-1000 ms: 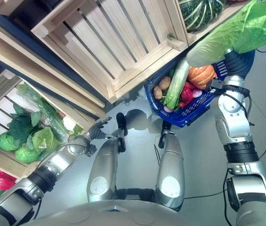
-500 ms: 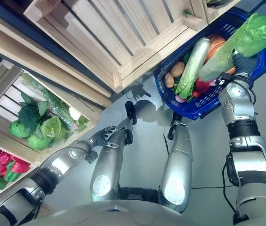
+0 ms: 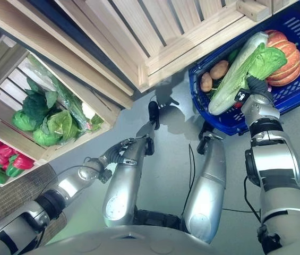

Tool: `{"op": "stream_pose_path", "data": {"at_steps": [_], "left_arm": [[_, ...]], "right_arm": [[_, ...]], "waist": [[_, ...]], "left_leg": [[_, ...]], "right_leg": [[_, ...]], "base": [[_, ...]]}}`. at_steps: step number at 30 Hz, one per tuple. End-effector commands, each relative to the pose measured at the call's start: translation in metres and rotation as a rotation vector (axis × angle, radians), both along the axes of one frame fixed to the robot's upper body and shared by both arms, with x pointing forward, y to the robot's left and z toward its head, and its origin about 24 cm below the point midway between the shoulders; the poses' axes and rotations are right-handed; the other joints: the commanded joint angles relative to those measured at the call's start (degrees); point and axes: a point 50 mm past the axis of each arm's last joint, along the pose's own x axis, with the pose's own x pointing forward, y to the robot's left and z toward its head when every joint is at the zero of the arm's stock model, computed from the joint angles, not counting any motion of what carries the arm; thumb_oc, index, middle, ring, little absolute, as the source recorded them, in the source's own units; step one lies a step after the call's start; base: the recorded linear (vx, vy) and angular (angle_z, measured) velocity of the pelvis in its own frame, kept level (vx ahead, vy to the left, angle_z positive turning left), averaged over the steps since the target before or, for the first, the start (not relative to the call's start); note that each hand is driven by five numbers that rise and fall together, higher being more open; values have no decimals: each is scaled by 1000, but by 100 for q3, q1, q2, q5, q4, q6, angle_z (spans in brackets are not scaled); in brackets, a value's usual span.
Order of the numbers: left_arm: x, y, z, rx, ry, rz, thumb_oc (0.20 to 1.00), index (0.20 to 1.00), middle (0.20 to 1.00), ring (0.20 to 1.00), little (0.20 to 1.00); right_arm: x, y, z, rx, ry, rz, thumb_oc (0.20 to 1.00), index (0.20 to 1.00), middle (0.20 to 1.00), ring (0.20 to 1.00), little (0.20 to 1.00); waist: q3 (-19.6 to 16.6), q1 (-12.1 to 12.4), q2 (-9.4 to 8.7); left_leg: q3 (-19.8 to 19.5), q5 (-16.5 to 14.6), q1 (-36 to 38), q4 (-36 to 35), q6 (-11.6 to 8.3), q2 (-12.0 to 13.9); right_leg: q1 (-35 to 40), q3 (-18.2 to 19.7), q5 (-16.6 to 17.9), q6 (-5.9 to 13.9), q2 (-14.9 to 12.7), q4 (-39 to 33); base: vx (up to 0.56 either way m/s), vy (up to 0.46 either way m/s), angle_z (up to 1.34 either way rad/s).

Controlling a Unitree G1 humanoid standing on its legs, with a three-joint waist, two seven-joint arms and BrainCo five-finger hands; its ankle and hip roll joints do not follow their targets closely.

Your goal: Pick up fruits and vegetables into the basket

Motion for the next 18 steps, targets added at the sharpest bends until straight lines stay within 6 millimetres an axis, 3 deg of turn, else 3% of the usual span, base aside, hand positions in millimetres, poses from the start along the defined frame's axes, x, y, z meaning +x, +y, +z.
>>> {"op": "stream_pose_path", "data": {"at_steps": [1,5,12,13,15,18], "left_arm": [[-34,-32,-22,-42,93,-105,1000,1000,1000,1000,1000],[-35,-34,-22,-40,77,-104,1000,1000,1000,1000,1000],[-35,-32,-18,-63,61,-65,1000,1000,1000,1000,1000],[-33,-29,-18,-70,61,-38,1000,1000,1000,1000,1000],[-34,-25,-19,-72,67,-20,1000,1000,1000,1000,1000],[-34,-14,-19,-89,66,41,1000,1000,1000,1000,1000]], "right_arm": [[-27,-45,-3,-57,141,-200,1000,1000,1000,1000,1000],[-36,-50,-15,41,85,-338,1000,1000,1000,1000,1000],[-37,-52,-6,-91,-47,-430,1000,1000,1000,1000,1000],[-38,-50,-5,-105,-115,-444,1000,1000,1000,1000,1000],[-41,-48,-9,-119,-151,-455,1000,1000,1000,1000,1000],[-51,-40,-19,-120,-268,-439,1000,1000,1000,1000,1000]], "waist": [[-197,-1,956],[-197,6,949],[-197,-73,854],[-197,-131,784],[-197,-197,718],[-197,-400,465]], "left_leg": [[54,-1047,-243,923,82,20],[7,-1066,-179,923,109,-4],[-10,-984,243,602,89,-33],[47,-820,420,403,107,2],[63,-812,634,303,94,10],[120,-809,1180,76,72,71]], "right_leg": [[79,-136,-212,106,328,5],[169,-116,-185,122,342,-28],[613,-105,-25,197,440,-433],[809,-185,198,179,464,-712],[1013,-182,250,205,476,-857],[1576,-150,405,277,506,-1255]], "base": [[-16,0,5],[-14,13,4],[-31,74,2],[-87,105,-7],[-47,127,-16],[-18,120,-11]]}}
